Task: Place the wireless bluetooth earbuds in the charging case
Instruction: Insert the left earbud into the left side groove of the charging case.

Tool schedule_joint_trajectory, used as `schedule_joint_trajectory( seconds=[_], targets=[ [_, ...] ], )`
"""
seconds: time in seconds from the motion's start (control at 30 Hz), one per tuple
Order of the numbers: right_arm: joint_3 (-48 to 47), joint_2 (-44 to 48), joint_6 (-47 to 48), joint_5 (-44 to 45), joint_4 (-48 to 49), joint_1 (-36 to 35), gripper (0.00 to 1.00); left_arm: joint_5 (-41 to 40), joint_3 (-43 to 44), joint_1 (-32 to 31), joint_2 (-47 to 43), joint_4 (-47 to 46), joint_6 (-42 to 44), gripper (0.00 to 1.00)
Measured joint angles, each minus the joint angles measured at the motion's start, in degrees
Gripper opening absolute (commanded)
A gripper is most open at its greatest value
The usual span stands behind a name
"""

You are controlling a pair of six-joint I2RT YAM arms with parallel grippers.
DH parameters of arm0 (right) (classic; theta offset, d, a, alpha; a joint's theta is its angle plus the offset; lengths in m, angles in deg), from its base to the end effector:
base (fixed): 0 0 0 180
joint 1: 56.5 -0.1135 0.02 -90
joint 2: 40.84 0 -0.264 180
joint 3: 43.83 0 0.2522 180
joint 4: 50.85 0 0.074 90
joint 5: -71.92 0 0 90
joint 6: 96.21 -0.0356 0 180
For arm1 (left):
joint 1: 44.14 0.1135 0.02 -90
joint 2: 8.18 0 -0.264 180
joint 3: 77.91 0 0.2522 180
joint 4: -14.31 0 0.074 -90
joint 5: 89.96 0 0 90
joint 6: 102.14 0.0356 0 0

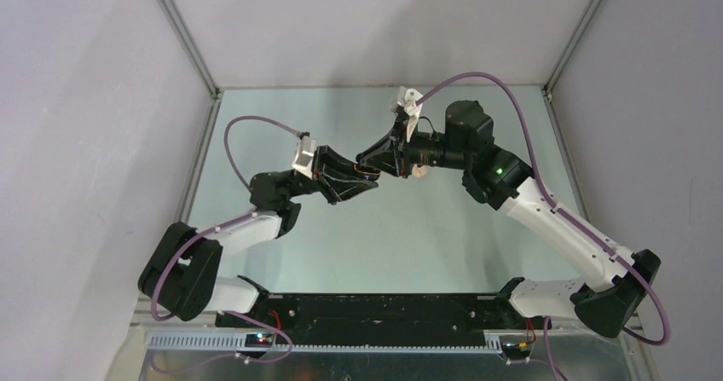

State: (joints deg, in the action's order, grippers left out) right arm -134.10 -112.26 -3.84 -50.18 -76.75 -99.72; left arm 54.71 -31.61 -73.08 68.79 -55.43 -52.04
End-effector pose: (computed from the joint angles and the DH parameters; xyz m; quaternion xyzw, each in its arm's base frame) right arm 0.1896 0.2041 0.4324 -0.4478 0.5929 0.4162 0.5242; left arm 0.2055 -0.1468 0.3017 0.3762 0.4198 -0.6162 0.5500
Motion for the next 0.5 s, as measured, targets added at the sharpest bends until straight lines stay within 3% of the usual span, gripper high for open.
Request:
schedule_joint_trajectory(
  seconds=[0.5],
  targets=[
    [0.0, 0.0, -1.6, -1.2, -0.2, -0.9, 0.2, 2.8, -0.9, 0.9, -1.8, 0.0, 4.4, 0.28]
  ],
)
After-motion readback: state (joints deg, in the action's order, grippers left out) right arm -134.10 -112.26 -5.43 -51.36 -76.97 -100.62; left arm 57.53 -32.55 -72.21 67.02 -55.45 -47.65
